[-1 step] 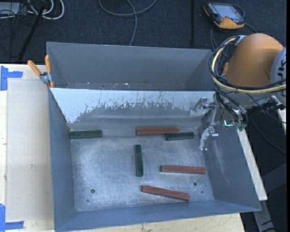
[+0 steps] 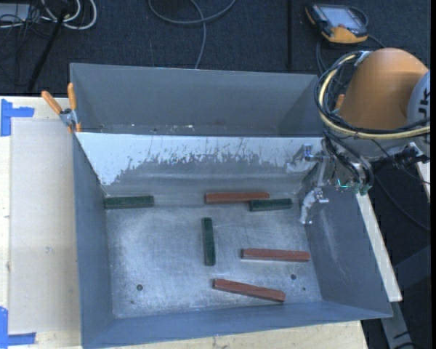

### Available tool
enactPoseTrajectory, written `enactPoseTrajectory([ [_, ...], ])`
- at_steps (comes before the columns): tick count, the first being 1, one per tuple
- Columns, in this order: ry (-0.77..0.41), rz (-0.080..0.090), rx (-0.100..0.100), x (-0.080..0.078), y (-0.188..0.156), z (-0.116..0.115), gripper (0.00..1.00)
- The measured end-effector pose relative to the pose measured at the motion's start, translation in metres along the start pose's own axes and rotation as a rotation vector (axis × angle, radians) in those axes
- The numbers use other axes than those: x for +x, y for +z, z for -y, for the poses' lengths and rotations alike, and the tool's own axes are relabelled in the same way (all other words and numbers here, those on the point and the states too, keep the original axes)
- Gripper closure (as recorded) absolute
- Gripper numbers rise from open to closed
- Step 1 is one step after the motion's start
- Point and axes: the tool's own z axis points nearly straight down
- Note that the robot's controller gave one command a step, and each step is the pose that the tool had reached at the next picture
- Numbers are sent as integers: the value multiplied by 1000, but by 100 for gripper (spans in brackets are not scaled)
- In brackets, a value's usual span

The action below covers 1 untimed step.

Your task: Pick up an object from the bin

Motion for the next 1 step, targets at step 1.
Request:
enactPoseTrajectory([
  [1,-54,5,1,40,47,-3,0],
])
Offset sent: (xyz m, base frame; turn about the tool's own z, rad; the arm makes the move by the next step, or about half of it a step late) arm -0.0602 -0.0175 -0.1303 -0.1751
